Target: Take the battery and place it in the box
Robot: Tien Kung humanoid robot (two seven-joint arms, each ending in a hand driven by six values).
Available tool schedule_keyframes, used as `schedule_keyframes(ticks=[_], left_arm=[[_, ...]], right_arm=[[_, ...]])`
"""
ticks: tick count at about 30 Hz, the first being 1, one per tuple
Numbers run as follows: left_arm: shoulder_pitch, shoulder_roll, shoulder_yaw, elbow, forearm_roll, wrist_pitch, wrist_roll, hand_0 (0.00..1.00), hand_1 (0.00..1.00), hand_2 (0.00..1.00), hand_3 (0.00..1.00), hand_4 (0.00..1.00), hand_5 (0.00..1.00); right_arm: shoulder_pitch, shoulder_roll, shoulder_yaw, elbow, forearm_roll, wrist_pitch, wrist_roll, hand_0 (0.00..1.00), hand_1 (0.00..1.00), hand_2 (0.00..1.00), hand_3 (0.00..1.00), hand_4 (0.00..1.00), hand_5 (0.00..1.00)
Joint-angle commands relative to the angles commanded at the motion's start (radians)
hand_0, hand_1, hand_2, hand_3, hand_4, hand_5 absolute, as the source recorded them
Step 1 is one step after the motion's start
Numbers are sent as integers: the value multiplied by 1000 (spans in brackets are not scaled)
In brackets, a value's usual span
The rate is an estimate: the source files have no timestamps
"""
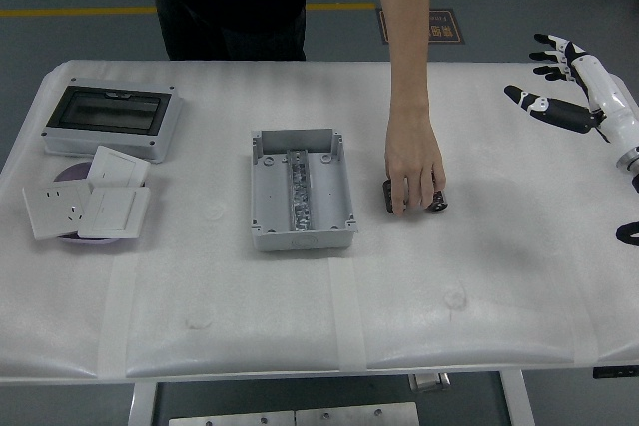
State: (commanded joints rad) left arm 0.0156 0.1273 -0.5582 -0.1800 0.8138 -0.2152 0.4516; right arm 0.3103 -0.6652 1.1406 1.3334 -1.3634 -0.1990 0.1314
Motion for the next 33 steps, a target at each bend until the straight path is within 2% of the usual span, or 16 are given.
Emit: schedule_keyframes(ticks=[17, 23, 33], left_arm=[[-5, 3, 19, 0, -24, 3, -8, 705, 679, 513, 564, 617, 205], [-5, 5, 9, 0, -11, 2, -6, 705, 679, 513, 564, 617, 202], [-9, 7, 15, 0, -15, 3, -8, 705, 678, 512, 563, 618, 200]], right_arm=[[29, -37, -40, -51, 2, 10, -6, 757, 741, 836, 928, 868, 483], [106, -68, -165, -67, -52, 16, -25, 756, 741, 837, 928, 869, 481], [292, -76, -462, -78, -268, 56, -99, 758, 741, 838, 928, 866, 467]])
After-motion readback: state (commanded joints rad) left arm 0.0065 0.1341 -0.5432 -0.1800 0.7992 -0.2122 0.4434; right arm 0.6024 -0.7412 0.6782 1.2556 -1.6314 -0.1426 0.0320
